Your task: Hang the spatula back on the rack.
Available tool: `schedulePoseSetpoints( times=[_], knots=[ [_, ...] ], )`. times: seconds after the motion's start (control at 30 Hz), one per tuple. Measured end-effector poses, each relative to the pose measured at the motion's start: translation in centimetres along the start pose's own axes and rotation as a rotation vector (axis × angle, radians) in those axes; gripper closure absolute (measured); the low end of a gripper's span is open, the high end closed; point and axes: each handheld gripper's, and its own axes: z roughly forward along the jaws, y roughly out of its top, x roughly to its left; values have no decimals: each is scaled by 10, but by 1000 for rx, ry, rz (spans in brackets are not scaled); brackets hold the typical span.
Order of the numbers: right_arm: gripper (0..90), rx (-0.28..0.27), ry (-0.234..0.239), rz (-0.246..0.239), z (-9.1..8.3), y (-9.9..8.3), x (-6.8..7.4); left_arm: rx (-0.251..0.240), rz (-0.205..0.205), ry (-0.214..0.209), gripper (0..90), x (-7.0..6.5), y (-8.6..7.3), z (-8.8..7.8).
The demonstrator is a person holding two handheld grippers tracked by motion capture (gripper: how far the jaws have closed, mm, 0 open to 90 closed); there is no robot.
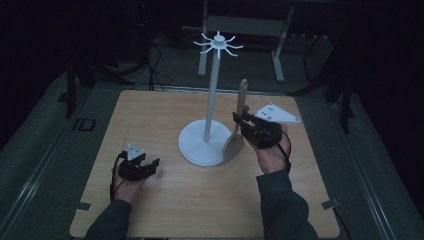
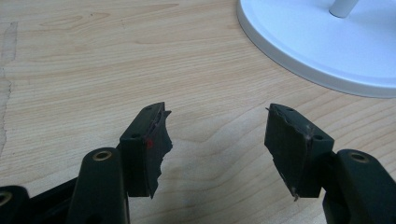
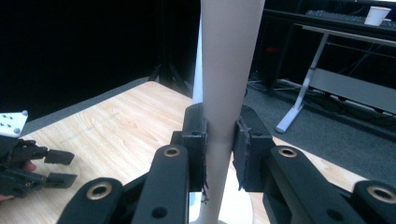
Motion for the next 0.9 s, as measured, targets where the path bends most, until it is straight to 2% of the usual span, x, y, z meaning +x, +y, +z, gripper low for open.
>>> schedulePoseSetpoints(
  times=[0.47,0.9],
  knots=[
    [763,16,18,22,12,25,-6,0,1,-1,393,-1,0,0],
    [763,24,29,38,23,40,-15,0,-1,-2,393,0,0,0]
  ],
)
